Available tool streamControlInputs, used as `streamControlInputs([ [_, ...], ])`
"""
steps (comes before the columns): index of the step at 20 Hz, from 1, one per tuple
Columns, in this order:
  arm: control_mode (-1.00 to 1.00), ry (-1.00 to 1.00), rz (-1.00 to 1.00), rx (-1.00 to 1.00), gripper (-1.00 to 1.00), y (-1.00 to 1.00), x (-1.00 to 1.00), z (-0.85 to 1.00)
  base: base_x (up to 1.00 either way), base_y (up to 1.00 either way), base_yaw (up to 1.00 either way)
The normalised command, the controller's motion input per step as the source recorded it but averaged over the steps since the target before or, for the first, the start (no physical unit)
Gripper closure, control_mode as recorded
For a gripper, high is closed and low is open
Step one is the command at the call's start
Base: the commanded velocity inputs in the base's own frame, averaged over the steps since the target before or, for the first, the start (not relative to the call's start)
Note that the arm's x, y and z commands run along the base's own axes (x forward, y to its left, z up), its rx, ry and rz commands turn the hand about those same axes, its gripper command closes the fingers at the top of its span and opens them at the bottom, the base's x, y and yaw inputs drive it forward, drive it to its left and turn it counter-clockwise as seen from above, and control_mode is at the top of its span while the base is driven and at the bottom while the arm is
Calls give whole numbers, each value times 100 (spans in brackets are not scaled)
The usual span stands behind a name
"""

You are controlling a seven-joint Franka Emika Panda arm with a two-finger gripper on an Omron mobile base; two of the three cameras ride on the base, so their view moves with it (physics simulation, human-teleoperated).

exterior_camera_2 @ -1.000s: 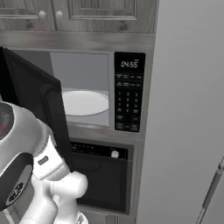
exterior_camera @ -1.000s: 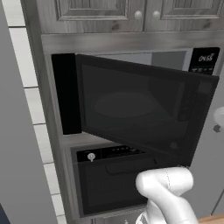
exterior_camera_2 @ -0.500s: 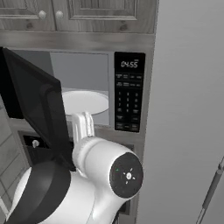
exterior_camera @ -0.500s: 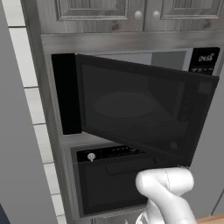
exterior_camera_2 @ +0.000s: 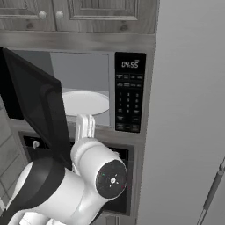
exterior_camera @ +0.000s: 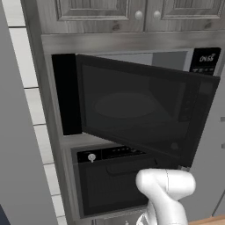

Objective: Place the sponge inside the microwave to prepare for sanitizing.

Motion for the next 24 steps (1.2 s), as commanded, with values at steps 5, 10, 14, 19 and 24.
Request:
streamControlInputs([
  [5, -100, 4, 0, 0, -100, -1, 26, 0, 0, 0, 0],
  [10, -100, 1, 0, 1, -100, -4, 50, 0, 0, 0, 0],
  [14, -100, 0, 0, 0, -100, 3, 63, -5, 0, 0, 0],
  [19, -100, 1, 0, 0, -100, 0, 48, -8, 0, 0, 0],
  [24, -100, 0, 9, 1, -100, 17, 20, -9, 0, 0, 0],
])
